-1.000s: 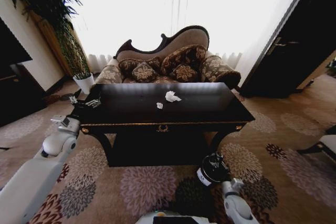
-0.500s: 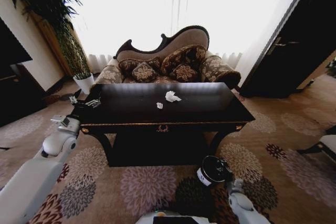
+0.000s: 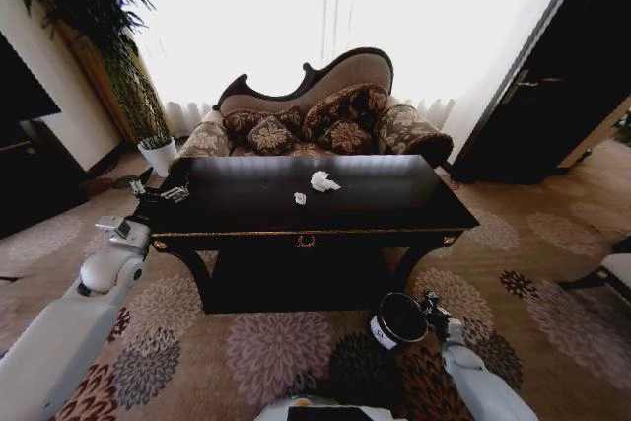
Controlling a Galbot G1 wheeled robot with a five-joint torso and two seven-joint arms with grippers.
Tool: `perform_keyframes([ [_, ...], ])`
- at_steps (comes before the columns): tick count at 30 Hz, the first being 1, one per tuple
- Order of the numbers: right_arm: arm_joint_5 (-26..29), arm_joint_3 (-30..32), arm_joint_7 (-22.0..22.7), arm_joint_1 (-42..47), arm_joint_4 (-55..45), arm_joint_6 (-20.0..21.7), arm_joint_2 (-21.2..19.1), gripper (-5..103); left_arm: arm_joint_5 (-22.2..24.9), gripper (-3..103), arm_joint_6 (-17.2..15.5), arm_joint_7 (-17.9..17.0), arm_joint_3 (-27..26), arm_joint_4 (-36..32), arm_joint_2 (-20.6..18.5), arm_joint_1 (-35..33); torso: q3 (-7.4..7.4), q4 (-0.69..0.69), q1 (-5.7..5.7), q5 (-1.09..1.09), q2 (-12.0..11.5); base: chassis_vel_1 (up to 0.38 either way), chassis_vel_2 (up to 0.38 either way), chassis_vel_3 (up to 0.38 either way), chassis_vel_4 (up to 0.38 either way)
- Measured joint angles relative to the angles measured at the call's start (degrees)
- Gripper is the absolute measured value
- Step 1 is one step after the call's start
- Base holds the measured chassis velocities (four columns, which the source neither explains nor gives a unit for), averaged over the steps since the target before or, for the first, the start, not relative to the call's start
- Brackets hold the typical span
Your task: Move to the front of the table and place the trash on the table into the trash bin.
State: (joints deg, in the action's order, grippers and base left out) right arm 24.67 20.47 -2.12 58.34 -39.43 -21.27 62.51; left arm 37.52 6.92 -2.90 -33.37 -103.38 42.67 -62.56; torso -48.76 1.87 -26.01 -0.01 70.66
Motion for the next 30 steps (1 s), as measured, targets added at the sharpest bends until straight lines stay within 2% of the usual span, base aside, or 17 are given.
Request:
perform_keyframes([
  [10,-2.3,0.1,0.1,0.3,-0.5,-0.5,2.4,0,0.0,100,0.0,0.0,0.0,0.0,0.0,0.0,0.00,-0.01,0.00,0.00,0.0,0.000,0.000,0.000,0.000],
  [11,-2.7,0.1,0.1,0.2,-0.5,-0.5,2.5,5,0.0,100,0.0,0.0,0.0,0.0,0.0,0.0,0.00,-0.01,0.00,0.00,0.0,0.000,0.000,0.000,0.000],
  [12,-3.0,0.1,0.2,0.2,-0.5,-0.6,2.5,5,0.0,100,0.0,0.0,0.0,0.0,0.0,0.0,0.00,-0.01,0.00,-0.01,0.0,0.000,0.000,0.000,0.000],
  [14,-3.8,0.1,0.3,0.1,-0.1,-0.7,2.5,15,0.0,100,0.0,0.0,0.0,0.0,0.0,0.0,0.00,-0.01,0.00,-0.01,0.0,0.000,0.000,0.000,0.000],
  [16,-3.8,0.2,0.3,0.0,0.1,-0.7,2.4,15,0.0,100,0.0,0.0,0.0,0.0,0.0,0.0,0.00,-0.01,0.00,0.00,0.0,0.000,0.000,0.000,0.000],
  [17,-3.9,0.2,0.4,-0.1,0.2,-0.7,2.4,25,0.0,100,0.0,0.0,0.0,0.0,0.0,0.0,0.00,0.00,0.00,0.00,0.0,0.000,0.000,0.000,0.000],
  [18,-3.9,0.2,0.4,-0.2,0.4,-0.7,2.4,31,0.0,100,0.0,0.0,0.0,0.0,0.0,0.0,0.00,-0.01,0.00,-0.01,0.0,0.000,0.000,0.000,0.000],
  [20,-3.9,0.2,0.4,-0.3,0.6,-0.7,2.4,31,0.0,100,0.0,0.0,0.0,0.0,0.0,0.0,0.00,-0.01,0.00,-0.01,0.0,0.000,0.000,0.000,0.000],
  [22,-3.9,0.2,0.4,-0.5,0.8,-0.7,2.5,42,0.0,100,0.0,0.0,0.0,0.0,0.0,0.0,0.00,-0.01,0.00,-0.01,0.0,0.000,0.000,0.000,0.000],
  [25,-3.9,0.3,0.4,-0.5,0.7,-0.7,2.7,48,0.0,100,0.0,0.0,0.0,0.0,0.0,0.0,0.00,-0.01,0.00,0.00,0.0,0.000,0.000,0.000,0.000],
  [29,-3.6,0.5,0.5,0.2,-0.4,-0.7,2.9,70,0.0,100,0.0,0.0,0.0,0.0,0.0,0.0,0.00,-0.01,0.00,0.00,0.0,0.000,0.000,0.000,0.000],
  [30,-3.6,0.5,0.5,0.2,-0.4,-0.7,2.9,70,0.0,100,0.0,0.0,0.0,0.0,0.0,0.0,0.00,-0.01,0.00,0.00,0.0,0.000,0.000,0.000,0.000],
])
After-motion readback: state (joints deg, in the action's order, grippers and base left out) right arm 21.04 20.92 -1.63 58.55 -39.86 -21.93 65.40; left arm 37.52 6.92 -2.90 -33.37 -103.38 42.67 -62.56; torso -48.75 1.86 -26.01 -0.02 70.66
